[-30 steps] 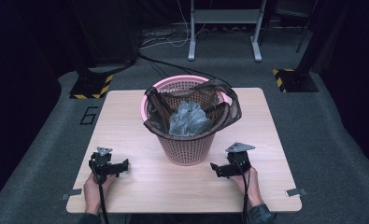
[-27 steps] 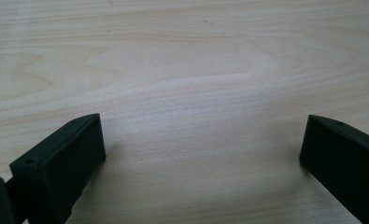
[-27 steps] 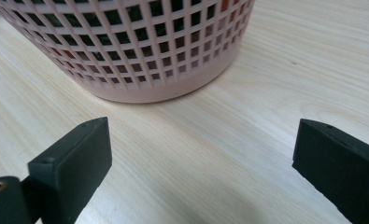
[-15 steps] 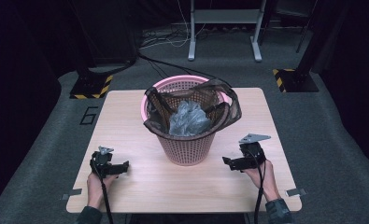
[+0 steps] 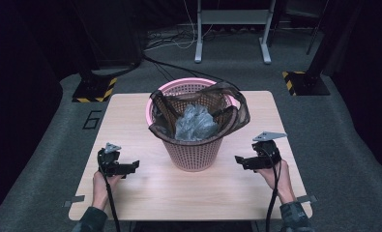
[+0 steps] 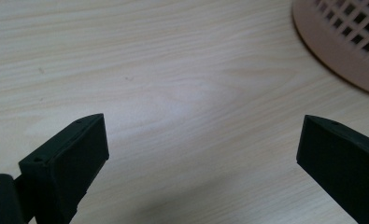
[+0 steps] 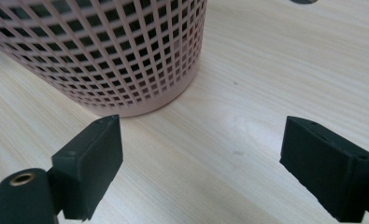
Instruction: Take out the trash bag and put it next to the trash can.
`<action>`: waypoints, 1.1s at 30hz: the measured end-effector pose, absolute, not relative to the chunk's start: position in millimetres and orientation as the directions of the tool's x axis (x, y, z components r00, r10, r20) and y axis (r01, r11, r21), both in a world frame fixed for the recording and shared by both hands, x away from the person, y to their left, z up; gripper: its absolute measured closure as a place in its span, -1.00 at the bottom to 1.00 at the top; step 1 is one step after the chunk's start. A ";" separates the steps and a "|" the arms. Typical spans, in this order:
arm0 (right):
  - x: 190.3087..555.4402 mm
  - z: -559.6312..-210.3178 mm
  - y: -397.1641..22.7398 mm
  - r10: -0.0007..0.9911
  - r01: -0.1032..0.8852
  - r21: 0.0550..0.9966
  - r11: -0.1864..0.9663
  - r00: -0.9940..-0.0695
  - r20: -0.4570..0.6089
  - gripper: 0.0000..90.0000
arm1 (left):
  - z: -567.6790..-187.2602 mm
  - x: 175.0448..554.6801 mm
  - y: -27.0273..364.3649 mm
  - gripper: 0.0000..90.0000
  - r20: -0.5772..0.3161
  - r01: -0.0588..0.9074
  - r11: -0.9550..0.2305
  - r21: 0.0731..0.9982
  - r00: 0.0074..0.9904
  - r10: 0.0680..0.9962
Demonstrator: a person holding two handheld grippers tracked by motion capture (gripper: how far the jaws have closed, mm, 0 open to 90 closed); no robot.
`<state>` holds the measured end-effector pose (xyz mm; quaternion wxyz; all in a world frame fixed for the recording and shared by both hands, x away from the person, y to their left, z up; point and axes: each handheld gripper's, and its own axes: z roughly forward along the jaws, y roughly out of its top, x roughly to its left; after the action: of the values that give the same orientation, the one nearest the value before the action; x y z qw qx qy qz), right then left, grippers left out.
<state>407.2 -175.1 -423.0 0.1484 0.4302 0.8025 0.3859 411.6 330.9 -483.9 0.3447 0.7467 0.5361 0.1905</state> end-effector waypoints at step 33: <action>418.4 -340.8 -181.2 0.798 0.539 0.763 0.357 -0.600 0.051 -0.66 | -412.3 428.0 301.8 -1.00 -0.093 0.545 -0.255 0.799 0.530 0.843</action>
<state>418.4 -181.2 -340.8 0.1673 0.4146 0.8065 0.3869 428.0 301.8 -412.3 0.4127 0.7711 0.4499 0.1806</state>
